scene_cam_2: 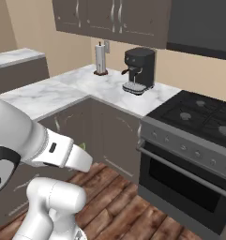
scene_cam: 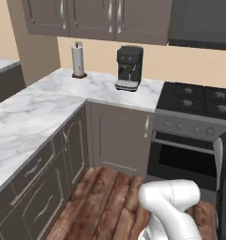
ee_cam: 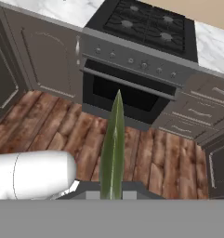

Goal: There is a bowl on the dining counter. Grab a lemon wedge from the fridge and place it in the bowl. Then get the liquor bottle and glass cup from the cabinet and place them next to the bowl.

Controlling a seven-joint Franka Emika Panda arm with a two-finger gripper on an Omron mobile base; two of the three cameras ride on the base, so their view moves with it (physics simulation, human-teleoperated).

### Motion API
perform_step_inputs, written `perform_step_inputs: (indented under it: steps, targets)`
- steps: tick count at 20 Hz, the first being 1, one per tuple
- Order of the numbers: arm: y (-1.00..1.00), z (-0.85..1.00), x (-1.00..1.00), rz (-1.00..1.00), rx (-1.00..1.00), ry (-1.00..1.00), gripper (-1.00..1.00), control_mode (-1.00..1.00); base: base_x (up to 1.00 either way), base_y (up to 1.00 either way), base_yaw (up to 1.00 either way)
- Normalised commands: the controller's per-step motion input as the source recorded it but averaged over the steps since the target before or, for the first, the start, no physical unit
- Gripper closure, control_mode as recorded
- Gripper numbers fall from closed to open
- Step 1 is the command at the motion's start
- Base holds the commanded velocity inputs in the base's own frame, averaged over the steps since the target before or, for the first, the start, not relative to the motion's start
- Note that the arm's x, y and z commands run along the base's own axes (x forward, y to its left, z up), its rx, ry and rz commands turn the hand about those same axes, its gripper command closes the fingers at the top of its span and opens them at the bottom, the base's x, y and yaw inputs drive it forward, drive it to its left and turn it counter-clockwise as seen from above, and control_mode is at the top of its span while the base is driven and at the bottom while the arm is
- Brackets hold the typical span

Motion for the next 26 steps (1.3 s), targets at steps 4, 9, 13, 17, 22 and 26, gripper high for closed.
perform_step_inputs:
  steps: [4,9,13,17,22,26]
  targets:
    - [0.00,0.00,0.00,0.00,0.00,0.00,1.00,1.00,0.00,0.04,0.74]
    - [0.00,0.00,0.00,0.00,0.00,0.00,1.00,1.00,0.02,0.14,0.70]
    - [0.00,0.00,0.00,0.00,0.00,0.00,1.00,1.00,0.03,0.24,0.65]
    - [0.00,0.00,0.00,0.00,0.00,0.00,1.00,1.00,0.03,0.35,0.61]
    - [0.00,0.00,0.00,0.00,0.00,0.00,1.00,1.00,0.09,0.43,0.56]
    - [0.00,0.00,0.00,0.00,0.00,0.00,1.00,1.00,0.36,0.36,0.53]
